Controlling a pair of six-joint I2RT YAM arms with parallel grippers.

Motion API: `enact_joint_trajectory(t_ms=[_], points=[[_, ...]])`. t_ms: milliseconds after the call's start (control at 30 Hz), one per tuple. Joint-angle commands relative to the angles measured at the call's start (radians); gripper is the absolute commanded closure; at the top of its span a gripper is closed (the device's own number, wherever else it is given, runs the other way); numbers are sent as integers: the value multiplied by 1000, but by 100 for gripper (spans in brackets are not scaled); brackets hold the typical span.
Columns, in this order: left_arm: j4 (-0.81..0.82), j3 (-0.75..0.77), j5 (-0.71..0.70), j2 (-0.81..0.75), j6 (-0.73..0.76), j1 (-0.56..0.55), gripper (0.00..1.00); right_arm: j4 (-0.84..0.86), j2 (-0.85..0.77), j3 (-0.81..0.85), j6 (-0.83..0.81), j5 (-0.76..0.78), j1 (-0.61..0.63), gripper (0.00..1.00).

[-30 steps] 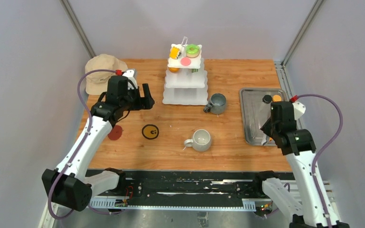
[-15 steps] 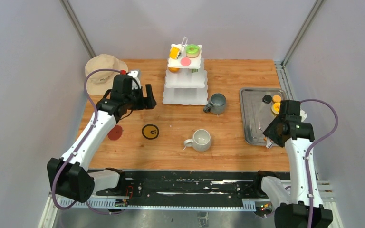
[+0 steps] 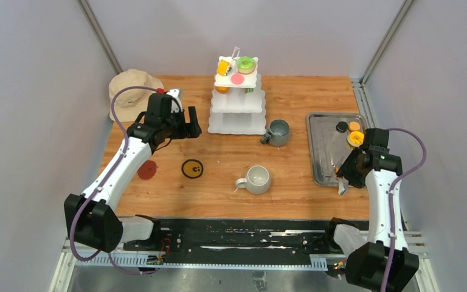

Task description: Serve the afternoon tea

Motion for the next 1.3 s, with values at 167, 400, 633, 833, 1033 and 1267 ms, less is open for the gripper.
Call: enact_joint_trajectory(t_ms=[167,400,633,833,1033,1267], points=[[30,31,10,-3,5,-7,11,19,17,24,-39,-166,-14,69],[30,25,12,-12,2,-7,11,14,27,24,-38,-232,-14,72],[29,21,18,-22,0,-6,11,-45,6,34,-72,-204,-6,58],[34,16,33,-32,-4,-6,12,-78,12,55,-77,-180,47,57],[30,3,32,-57,-6,-7,12,-92,-46,81,-62,-125,54,57],[38,-2,52,-65,-10,-7,12,-132,-60,88,-76,-134,64,56]])
